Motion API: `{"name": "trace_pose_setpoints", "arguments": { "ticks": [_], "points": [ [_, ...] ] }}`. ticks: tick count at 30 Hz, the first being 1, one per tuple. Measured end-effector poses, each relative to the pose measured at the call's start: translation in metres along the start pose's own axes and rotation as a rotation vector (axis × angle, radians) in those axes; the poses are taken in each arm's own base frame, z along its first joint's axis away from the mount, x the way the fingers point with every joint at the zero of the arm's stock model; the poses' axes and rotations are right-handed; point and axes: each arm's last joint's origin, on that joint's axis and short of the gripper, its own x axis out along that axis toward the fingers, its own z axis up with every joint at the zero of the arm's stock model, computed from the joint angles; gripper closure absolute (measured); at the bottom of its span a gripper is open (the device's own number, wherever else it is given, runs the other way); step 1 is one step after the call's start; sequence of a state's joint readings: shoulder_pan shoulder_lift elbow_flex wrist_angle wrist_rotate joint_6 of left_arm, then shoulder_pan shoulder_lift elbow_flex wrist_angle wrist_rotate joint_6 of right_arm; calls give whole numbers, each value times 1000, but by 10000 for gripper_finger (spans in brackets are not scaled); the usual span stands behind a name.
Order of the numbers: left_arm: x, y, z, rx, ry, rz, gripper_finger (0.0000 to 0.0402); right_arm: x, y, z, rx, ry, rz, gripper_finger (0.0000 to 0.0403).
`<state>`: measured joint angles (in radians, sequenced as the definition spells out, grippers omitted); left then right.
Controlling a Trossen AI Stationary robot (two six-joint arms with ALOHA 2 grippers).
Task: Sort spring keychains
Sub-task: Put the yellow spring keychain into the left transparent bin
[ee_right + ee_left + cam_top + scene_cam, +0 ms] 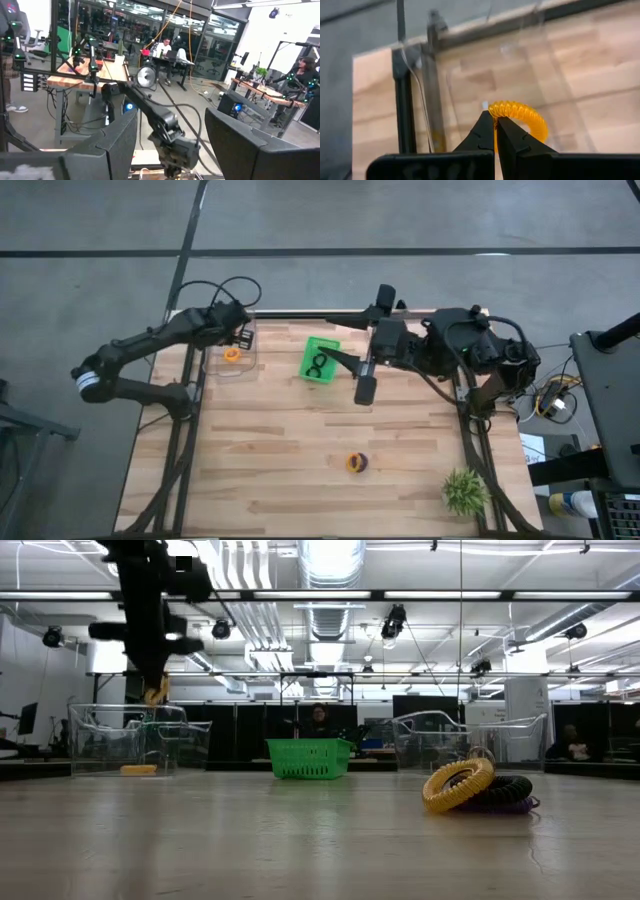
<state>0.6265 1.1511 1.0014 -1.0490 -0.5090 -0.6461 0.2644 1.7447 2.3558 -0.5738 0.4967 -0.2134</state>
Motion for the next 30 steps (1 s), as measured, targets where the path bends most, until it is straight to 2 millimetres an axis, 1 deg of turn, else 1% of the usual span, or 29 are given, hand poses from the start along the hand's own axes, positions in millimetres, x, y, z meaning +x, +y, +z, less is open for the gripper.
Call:
{"name": "trace_pose_setpoints", "arguments": {
  "ticks": [6, 10, 14, 17, 19, 23, 27, 30],
  "points": [
    [37, -5, -2, 9, 139, 39, 401, -7, -4, 2, -4, 8, 2, 174],
    [58, -9, -3, -1, 236, 37, 401, -11, -7, 4, -8, 2, 0, 174],
    [72, -14, -4, 9, 312, 38, 401, -12, -7, 3, -16, 17, 3, 174],
    [80, -16, -4, -16, 342, 56, 388, -12, -7, 1, -28, 38, 8, 174],
    [83, -16, -4, -39, 358, 54, 371, -12, -7, 0, -26, 46, 9, 174],
    [82, -16, -4, -24, 355, 44, 326, -12, -7, -2, -27, 64, 12, 174],
    [75, -13, -2, -40, 329, 28, 289, -11, -7, -2, -29, 67, 11, 174],
    [67, -9, 0, -52, 301, 9, 277, -11, -7, -3, -19, 76, 11, 174]
  ]
}}
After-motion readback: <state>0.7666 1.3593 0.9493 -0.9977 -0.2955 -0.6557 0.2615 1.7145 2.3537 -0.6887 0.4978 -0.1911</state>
